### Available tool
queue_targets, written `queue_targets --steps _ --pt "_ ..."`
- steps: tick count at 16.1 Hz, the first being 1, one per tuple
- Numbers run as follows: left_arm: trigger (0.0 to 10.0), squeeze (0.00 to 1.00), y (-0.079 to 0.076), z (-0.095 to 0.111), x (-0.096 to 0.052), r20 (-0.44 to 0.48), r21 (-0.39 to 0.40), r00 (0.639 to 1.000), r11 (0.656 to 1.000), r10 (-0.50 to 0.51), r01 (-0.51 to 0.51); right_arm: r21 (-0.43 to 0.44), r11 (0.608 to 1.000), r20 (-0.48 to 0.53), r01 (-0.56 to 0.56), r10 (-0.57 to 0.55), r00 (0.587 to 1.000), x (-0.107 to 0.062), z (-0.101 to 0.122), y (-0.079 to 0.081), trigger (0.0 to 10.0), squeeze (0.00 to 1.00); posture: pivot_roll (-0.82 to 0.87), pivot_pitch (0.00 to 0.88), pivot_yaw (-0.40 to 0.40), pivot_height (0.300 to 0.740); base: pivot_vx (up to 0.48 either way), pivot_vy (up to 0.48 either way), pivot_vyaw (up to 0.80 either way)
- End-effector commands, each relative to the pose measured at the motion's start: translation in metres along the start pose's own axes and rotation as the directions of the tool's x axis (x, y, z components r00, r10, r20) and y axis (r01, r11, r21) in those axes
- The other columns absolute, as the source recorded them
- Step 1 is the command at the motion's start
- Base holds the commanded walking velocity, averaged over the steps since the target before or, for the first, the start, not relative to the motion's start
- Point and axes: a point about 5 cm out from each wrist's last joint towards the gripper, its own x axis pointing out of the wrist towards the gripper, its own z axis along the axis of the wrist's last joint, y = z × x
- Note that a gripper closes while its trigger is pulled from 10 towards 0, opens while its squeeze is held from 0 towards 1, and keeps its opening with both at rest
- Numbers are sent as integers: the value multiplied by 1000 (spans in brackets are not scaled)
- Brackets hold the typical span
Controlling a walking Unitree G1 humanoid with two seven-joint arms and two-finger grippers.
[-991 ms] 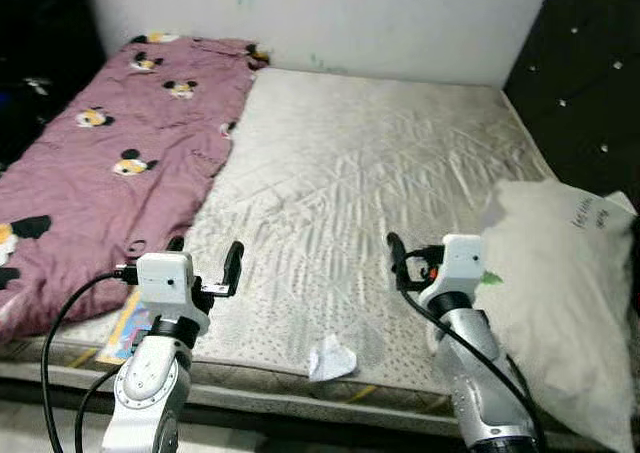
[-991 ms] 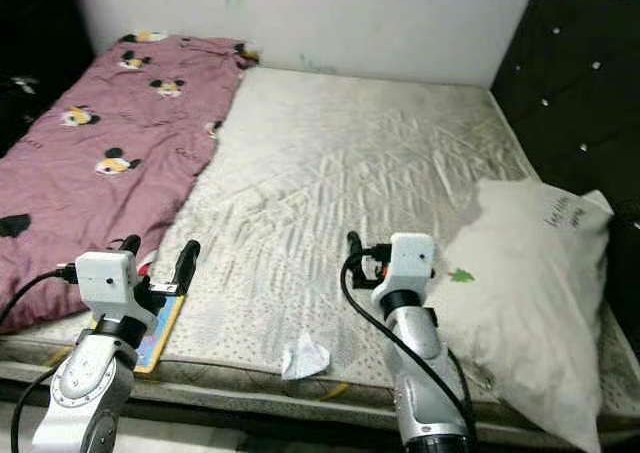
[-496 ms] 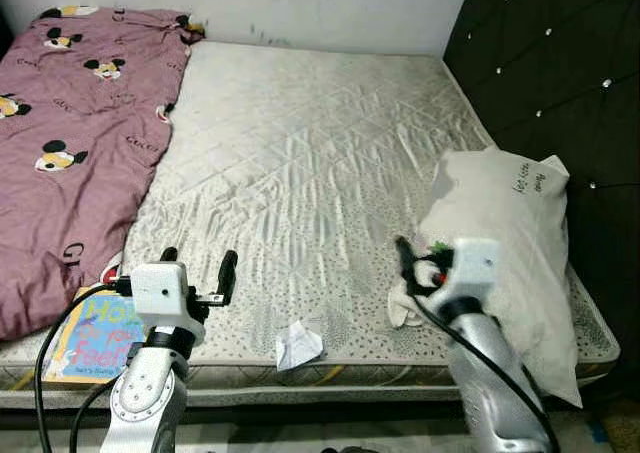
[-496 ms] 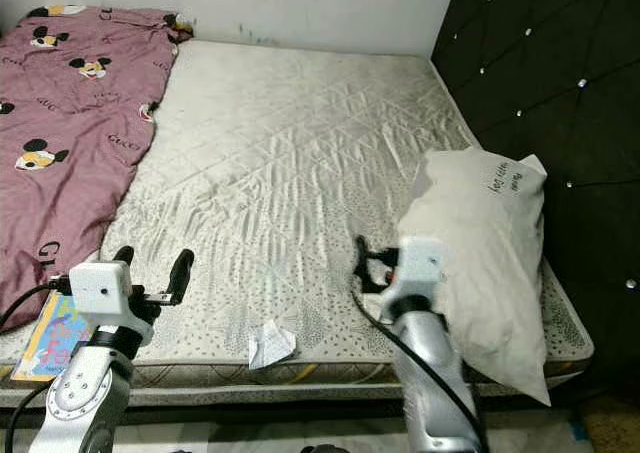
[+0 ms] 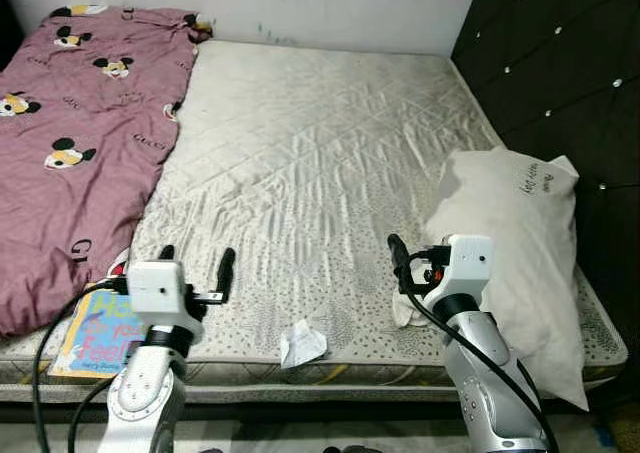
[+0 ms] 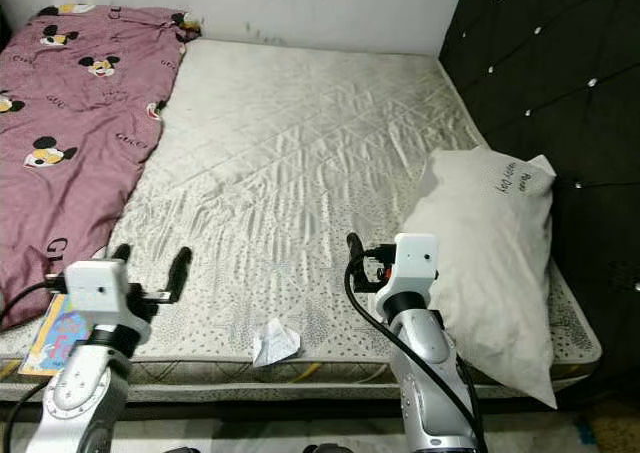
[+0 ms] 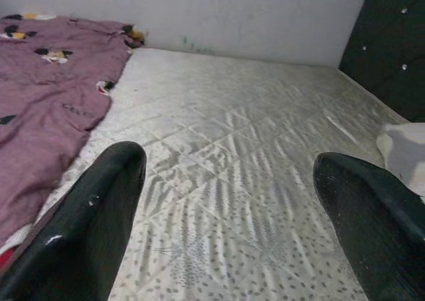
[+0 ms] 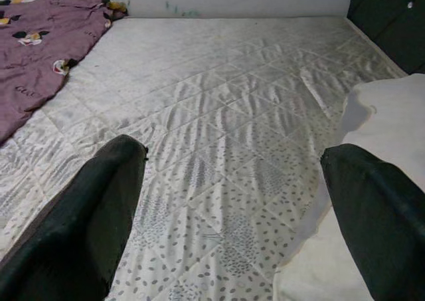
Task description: Clean up the room
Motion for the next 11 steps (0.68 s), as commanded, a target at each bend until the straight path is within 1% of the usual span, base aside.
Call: queue_targets --steps 1,11 --pt "10000 0 -3 4 1 9 -2 1000 1000 -16 16 7 1000 11 -2 2 1000 -3 3 -1 10000 0 -22 149 -72 740 0 0 0" --pt "10000 0 -4 5 2 -1 -8 1000 1000 -24 24 9 1000 -3 -21 21 1000 -5 0 5 10000 0 -24 175 -72 740 0 0 0"
